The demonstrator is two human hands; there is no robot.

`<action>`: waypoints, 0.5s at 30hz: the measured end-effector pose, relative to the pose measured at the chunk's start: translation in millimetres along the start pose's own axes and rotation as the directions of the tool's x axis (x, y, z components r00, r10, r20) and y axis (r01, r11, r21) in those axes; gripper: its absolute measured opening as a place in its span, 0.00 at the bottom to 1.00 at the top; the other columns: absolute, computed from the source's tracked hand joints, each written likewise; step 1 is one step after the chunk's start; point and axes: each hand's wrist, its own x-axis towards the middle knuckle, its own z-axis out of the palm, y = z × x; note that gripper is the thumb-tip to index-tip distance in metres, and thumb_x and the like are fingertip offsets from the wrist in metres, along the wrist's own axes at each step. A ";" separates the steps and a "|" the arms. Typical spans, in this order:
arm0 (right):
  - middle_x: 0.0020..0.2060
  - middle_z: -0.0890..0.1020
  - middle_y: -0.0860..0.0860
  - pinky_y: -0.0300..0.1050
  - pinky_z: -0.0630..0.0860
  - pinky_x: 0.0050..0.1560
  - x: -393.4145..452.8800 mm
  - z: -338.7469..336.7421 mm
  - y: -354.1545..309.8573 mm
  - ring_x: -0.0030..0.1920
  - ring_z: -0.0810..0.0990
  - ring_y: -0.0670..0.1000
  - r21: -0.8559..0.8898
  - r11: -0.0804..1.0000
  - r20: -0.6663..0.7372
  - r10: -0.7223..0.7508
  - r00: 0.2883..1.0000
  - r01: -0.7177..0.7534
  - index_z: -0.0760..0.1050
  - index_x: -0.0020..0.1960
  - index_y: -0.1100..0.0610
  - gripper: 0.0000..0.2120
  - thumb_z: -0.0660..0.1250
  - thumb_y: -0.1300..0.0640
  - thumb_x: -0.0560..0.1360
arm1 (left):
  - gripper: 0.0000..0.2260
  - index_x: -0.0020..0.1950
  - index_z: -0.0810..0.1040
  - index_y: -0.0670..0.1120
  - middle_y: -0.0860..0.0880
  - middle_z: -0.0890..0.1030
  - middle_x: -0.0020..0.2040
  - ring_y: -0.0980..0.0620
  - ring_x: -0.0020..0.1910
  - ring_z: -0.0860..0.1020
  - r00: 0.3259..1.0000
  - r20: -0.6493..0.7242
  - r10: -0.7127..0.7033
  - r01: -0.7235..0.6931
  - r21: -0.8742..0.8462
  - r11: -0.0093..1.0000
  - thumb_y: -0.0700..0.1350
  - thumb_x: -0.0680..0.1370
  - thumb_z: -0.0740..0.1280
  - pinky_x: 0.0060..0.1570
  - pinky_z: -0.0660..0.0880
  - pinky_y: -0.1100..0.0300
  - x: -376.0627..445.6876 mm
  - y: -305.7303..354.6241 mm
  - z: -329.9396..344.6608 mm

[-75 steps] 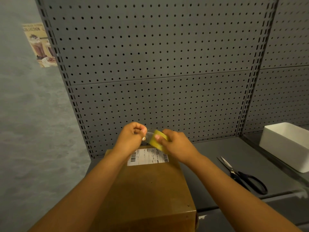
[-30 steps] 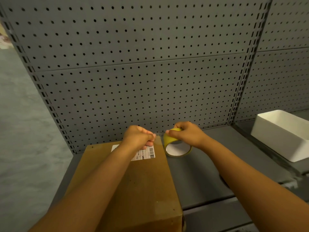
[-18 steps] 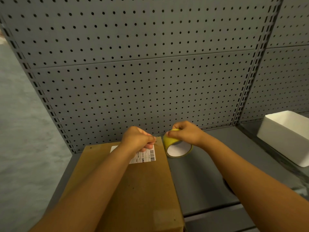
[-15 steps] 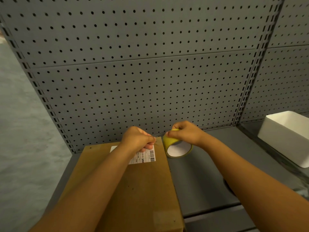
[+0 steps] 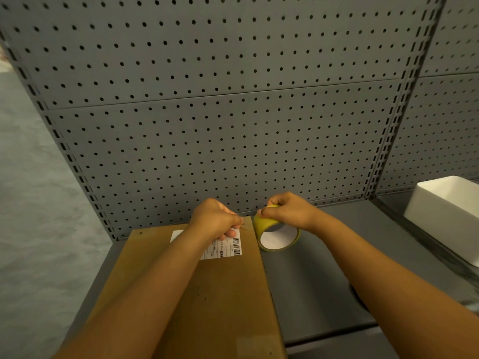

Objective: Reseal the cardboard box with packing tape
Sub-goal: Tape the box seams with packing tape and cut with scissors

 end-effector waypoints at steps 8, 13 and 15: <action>0.33 0.74 0.52 0.43 0.69 0.39 1.4 0.2 0.2 0.36 0.72 0.48 0.009 1.000 0.012 0.000 1.000 0.000 0.74 0.38 0.56 0.11 0.70 0.50 0.73 | 0.04 0.44 0.81 0.40 0.43 0.84 0.37 0.49 0.34 0.80 1.000 -0.002 -0.022 0.022 0.026 0.999 0.41 0.74 0.70 0.30 0.72 0.64 3.0 1.6 0.8; 0.33 0.75 0.51 0.43 0.69 0.40 2.3 -0.4 0.0 0.37 0.73 0.48 -0.005 1.000 0.016 0.002 1.000 -0.002 0.74 0.37 0.55 0.12 0.70 0.49 0.74 | 0.04 0.42 0.81 0.41 0.44 0.83 0.36 0.49 0.34 0.79 0.999 -0.013 -0.034 0.035 0.032 0.999 0.41 0.74 0.70 0.31 0.72 0.64 3.5 3.2 2.1; 0.33 0.75 0.51 0.43 0.69 0.40 2.0 -0.1 -0.5 0.36 0.73 0.48 -0.005 1.000 0.012 0.001 1.000 -0.001 0.74 0.37 0.55 0.12 0.70 0.49 0.73 | 0.04 0.42 0.81 0.41 0.45 0.82 0.34 0.50 0.33 0.79 0.999 -0.017 -0.042 0.043 0.051 0.998 0.41 0.74 0.69 0.31 0.72 0.64 3.8 4.0 2.9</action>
